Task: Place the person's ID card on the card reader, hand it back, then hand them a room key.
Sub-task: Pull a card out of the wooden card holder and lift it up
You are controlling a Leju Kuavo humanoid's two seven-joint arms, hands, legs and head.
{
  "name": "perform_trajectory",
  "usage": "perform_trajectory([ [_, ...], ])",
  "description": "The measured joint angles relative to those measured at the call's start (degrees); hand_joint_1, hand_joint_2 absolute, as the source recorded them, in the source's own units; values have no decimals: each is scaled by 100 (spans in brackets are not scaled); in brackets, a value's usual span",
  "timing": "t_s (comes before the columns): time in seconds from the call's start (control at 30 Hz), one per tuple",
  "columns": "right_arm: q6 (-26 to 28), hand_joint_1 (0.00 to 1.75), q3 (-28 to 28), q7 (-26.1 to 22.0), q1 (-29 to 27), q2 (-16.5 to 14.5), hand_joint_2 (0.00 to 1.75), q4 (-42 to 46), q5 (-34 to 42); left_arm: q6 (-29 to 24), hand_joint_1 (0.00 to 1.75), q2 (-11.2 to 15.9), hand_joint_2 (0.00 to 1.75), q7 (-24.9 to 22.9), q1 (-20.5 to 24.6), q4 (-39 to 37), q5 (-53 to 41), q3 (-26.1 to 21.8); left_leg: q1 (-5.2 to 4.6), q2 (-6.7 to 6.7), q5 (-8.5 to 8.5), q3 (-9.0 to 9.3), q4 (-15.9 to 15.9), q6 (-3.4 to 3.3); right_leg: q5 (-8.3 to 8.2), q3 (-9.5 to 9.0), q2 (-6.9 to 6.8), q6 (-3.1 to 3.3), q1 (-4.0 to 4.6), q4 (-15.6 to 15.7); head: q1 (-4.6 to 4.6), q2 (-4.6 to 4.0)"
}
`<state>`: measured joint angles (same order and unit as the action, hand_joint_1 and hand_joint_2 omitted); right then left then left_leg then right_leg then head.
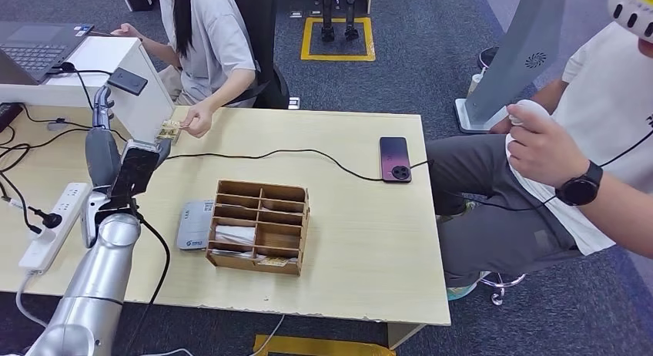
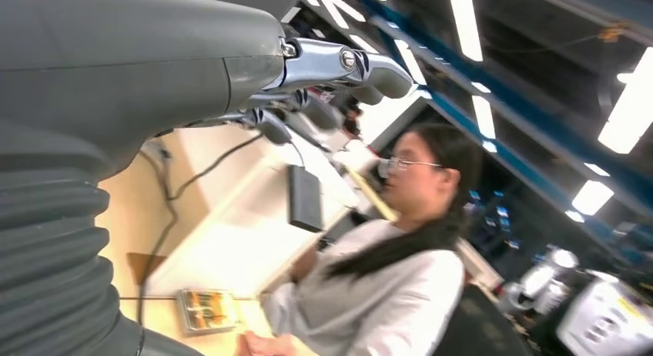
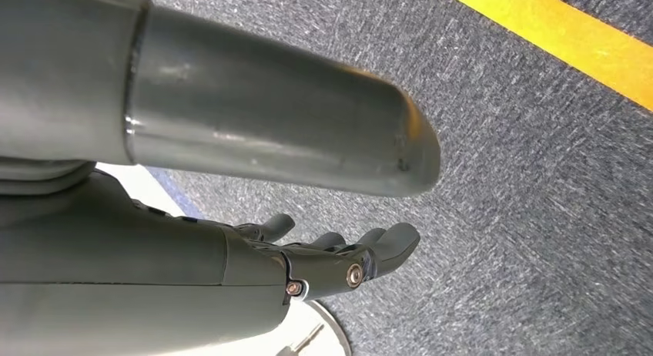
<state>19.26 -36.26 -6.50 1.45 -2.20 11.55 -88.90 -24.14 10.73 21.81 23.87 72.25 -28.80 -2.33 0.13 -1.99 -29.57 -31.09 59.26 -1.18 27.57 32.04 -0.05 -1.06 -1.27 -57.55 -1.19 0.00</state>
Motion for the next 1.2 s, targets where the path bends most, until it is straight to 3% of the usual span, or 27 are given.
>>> perform_trajectory([
  [0.23, -63, 0, -71, -5, -35, 46, 0, 1, 204, 1039, 0, 308, 175, 213, -1052, 1433, -488, 415, -1, -3, -2, -5, -1, -1, 3, 9, 2, -1, 0, 1, 0, 0],
  [0.47, -143, 0, -178, 36, -72, 83, 0, 2, 215, 887, 0, 888, 175, -8, -2076, 2524, -1949, 1360, -1, -3, -2, -9, -1, -2, 4, 11, 1, -1, 0, 2, 1, 0],
  [0.6, -124, 0, -232, -17, -71, 86, 0, 2, 265, 782, 0, 1170, 175, -245, -2346, 2728, -2351, 1722, 0, -3, -1, -8, -1, -1, 2, 10, 0, 0, 0, 2, 1, 0],
  [0.83, -109, 0, -290, -37, -70, 86, 0, 2, 275, 804, 0, 1606, 175, -399, -2698, 2838, -2587, 1933, 1, -2, -1, -8, -1, 0, 2, 10, 0, 1, 2, 1, 0, 0],
  [1.2, -125, 0, -341, -3, -70, 97, 0, 2, 261, 992, 0, 1997, 175, -614, -2949, 2841, -3000, 2007, 2, -1, -1, -10, -1, -1, 2, 10, -2, 0, -1, 1, 1, 0],
])
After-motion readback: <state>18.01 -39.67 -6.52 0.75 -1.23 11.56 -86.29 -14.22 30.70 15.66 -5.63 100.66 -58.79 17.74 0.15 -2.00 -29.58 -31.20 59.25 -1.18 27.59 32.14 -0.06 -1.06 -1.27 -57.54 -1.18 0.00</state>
